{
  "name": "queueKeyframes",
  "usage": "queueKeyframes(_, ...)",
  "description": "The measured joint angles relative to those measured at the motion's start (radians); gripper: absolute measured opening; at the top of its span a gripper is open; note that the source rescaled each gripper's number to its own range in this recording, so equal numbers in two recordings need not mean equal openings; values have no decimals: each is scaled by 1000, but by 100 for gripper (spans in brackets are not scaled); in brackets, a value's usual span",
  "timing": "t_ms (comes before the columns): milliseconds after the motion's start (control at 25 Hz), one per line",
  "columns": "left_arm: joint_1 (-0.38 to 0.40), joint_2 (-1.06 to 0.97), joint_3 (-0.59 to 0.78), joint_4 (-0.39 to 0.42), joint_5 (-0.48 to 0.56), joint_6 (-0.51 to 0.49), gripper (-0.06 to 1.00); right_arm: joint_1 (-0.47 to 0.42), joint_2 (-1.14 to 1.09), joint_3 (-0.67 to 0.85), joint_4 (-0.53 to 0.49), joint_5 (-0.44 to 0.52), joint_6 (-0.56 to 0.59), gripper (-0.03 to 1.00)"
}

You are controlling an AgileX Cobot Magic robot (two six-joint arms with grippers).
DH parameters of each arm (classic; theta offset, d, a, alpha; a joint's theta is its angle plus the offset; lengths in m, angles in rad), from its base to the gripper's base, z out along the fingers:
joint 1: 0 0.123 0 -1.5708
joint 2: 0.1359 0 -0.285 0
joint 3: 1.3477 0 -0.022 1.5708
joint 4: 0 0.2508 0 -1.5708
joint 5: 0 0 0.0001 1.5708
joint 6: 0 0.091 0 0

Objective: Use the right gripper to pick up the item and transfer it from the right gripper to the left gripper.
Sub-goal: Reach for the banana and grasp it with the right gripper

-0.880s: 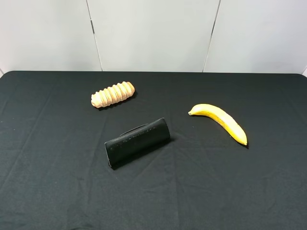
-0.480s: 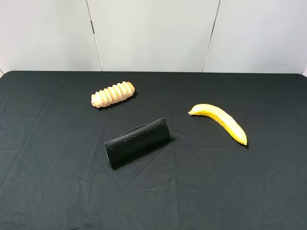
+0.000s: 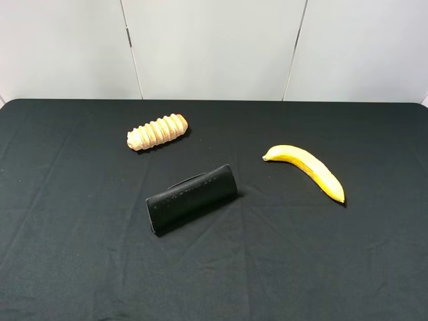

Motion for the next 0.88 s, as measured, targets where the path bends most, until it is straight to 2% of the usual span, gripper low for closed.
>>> queueKeyframes(400,0,0,0,0,0,0,100,0,403,-106,3,-53,-8,100)
queueKeyframes(680,0,0,0,0,0,0,100,0,701,-172,4,-99,-115,100)
queueKeyframes(880,0,0,0,0,0,0,100,11,854,-220,6,-153,-147,100)
